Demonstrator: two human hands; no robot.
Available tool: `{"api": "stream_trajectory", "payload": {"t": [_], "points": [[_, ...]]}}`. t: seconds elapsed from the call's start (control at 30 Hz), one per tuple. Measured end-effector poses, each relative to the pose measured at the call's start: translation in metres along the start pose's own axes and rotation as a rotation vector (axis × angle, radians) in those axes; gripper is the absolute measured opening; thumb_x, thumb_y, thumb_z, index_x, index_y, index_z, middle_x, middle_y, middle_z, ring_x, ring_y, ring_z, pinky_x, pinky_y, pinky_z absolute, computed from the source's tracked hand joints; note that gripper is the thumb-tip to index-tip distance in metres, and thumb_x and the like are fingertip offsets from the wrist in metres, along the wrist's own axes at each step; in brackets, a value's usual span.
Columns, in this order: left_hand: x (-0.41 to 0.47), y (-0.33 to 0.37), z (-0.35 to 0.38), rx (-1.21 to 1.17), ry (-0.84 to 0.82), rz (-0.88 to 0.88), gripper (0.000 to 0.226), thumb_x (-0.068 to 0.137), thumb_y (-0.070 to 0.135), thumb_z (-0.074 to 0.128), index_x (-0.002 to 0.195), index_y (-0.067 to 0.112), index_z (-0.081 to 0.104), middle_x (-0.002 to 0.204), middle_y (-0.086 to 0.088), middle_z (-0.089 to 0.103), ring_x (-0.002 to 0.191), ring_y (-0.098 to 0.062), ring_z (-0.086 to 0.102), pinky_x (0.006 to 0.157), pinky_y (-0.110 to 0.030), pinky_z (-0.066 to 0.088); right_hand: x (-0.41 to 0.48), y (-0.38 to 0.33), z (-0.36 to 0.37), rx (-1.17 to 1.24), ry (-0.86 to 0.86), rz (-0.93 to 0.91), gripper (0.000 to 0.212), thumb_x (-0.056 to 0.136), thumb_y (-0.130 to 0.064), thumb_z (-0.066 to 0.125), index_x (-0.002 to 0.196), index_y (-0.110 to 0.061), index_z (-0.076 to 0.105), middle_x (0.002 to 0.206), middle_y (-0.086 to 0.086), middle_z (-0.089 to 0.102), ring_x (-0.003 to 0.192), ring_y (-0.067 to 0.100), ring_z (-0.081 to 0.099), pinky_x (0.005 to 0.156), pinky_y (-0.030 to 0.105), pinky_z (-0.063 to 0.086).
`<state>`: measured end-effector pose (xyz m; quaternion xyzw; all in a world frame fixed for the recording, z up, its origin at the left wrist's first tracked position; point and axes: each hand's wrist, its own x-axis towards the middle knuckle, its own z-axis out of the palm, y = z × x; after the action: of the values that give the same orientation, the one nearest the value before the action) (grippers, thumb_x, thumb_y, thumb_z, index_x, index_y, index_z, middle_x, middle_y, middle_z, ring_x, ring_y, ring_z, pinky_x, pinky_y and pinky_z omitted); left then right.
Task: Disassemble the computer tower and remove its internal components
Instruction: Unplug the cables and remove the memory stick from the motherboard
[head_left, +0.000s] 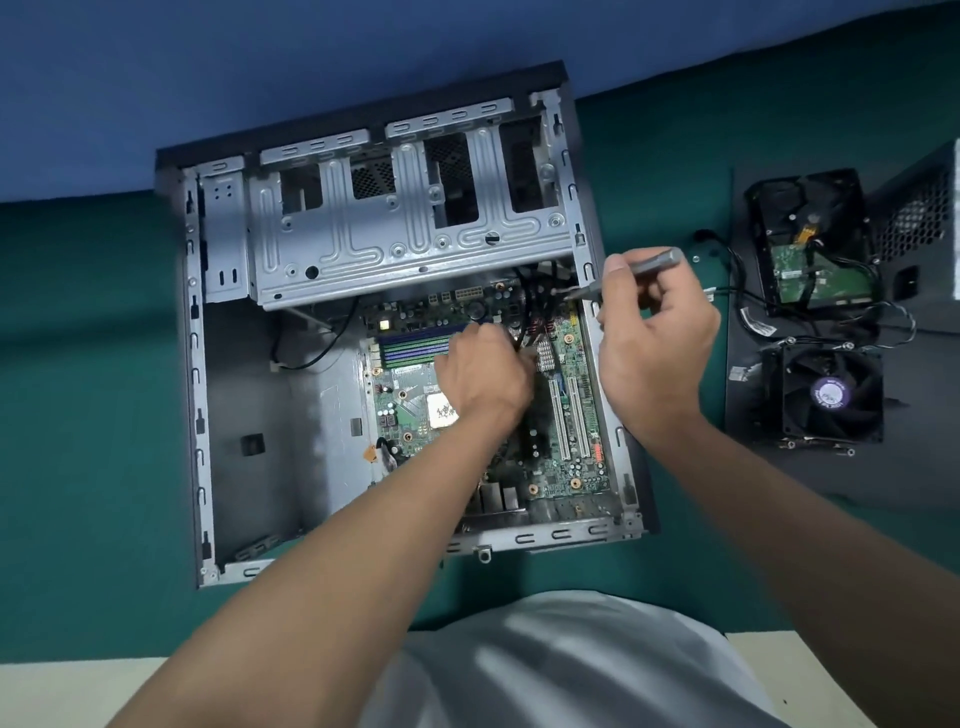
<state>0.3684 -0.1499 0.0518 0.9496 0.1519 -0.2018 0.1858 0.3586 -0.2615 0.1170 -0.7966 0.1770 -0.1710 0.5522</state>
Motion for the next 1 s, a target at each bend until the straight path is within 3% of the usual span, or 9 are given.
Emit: {"api": "stream_trajectory", "payload": {"t": [0.13,0.3,0.43,0.5,0.6,0.7,0.8,0.9,1.0], "points": [[0.01,-0.006,-0.008,-0.255,-0.198,-0.025,0.028,0.091,0.042,0.061,0.092,0.014,0.059,0.087,-0.005,0.065,0.08,-0.025,0.065,0.074,-0.039,0.056,0.0,-0.002,0.001,0.014,0.01,0.027,0.015,0.091,-0.024,0.056,0.079,-0.015,0.059,0.061,0.003,0.058,0.057,0.023,0.055,0.059,0.041,0.047],[-0.007,0.016,0.001,-0.134,-0.211,0.04,0.047,0.083,0.06,0.059,0.069,0.019,0.041,0.06,0.005,0.051,0.051,-0.012,0.047,0.055,-0.029,0.04,-0.001,-0.002,0.002,-0.008,0.014,-0.001,0.014,0.091,-0.021,0.056,0.079,-0.014,0.059,0.059,0.003,0.057,0.054,0.018,0.053,0.054,0.036,0.046],[-0.004,0.008,-0.002,-0.027,-0.124,0.055,0.03,0.092,0.03,0.062,0.072,0.019,0.042,0.064,0.004,0.051,0.062,-0.017,0.054,0.074,-0.034,0.05,-0.002,-0.004,0.002,-0.075,0.007,-0.048,0.013,0.091,-0.021,0.055,0.08,-0.014,0.059,0.063,0.003,0.057,0.055,0.019,0.051,0.055,0.034,0.042],[0.003,-0.009,-0.015,0.011,-0.065,0.122,0.018,0.093,0.036,0.061,0.089,0.018,0.059,0.066,0.004,0.057,0.066,-0.019,0.059,0.083,-0.038,0.051,-0.007,-0.009,0.0,-0.121,-0.023,-0.142,0.014,0.092,-0.02,0.054,0.082,-0.012,0.059,0.063,0.0,0.055,0.053,0.013,0.048,0.052,0.027,0.037],[0.02,-0.043,-0.038,0.185,0.083,0.26,0.033,0.091,0.046,0.059,0.114,0.024,0.065,0.073,0.009,0.055,0.075,-0.015,0.052,0.095,-0.036,0.041,-0.028,-0.016,0.002,-0.234,-0.241,-0.24,0.022,0.094,-0.026,0.046,0.086,-0.011,0.06,0.058,-0.011,0.052,0.047,0.003,0.047,0.046,0.011,0.033],[0.036,-0.068,-0.054,0.214,0.087,0.309,0.034,0.091,0.048,0.057,0.116,0.026,0.066,0.073,0.009,0.054,0.074,-0.016,0.05,0.085,-0.035,0.045,-0.056,-0.015,0.011,-0.388,-0.496,-0.192,0.025,0.095,-0.029,0.042,0.091,-0.011,0.059,0.059,-0.008,0.055,0.048,0.006,0.052,0.043,0.022,0.044],[0.042,-0.078,-0.057,0.208,0.115,0.337,0.034,0.092,0.047,0.057,0.115,0.024,0.067,0.08,-0.001,0.067,0.078,-0.024,0.062,0.077,-0.034,0.049,-0.069,-0.009,0.02,-0.49,-0.446,-0.1,0.012,0.093,-0.011,0.053,0.091,-0.005,0.063,0.069,0.005,0.061,0.054,0.018,0.06,0.051,0.04,0.052],[0.042,-0.08,-0.052,0.174,0.132,0.35,0.038,0.092,0.049,0.056,0.115,0.021,0.067,0.08,-0.004,0.069,0.08,-0.026,0.064,0.077,-0.036,0.051,-0.072,-0.009,0.027,-0.542,-0.369,-0.028,0.016,0.089,0.0,0.057,0.099,-0.002,0.069,0.092,0.02,0.066,0.053,0.016,0.058,0.05,0.024,0.05],[0.041,-0.077,-0.045,0.112,0.113,0.346,0.038,0.092,0.048,0.056,0.111,0.018,0.068,0.061,0.007,0.054,0.064,-0.02,0.056,0.065,-0.029,0.046,-0.072,-0.002,0.036,-0.613,-0.427,0.081,0.028,0.095,-0.002,0.049,0.119,-0.003,0.063,0.096,0.014,0.069,0.067,0.011,0.056,0.058,0.011,0.04]]}}
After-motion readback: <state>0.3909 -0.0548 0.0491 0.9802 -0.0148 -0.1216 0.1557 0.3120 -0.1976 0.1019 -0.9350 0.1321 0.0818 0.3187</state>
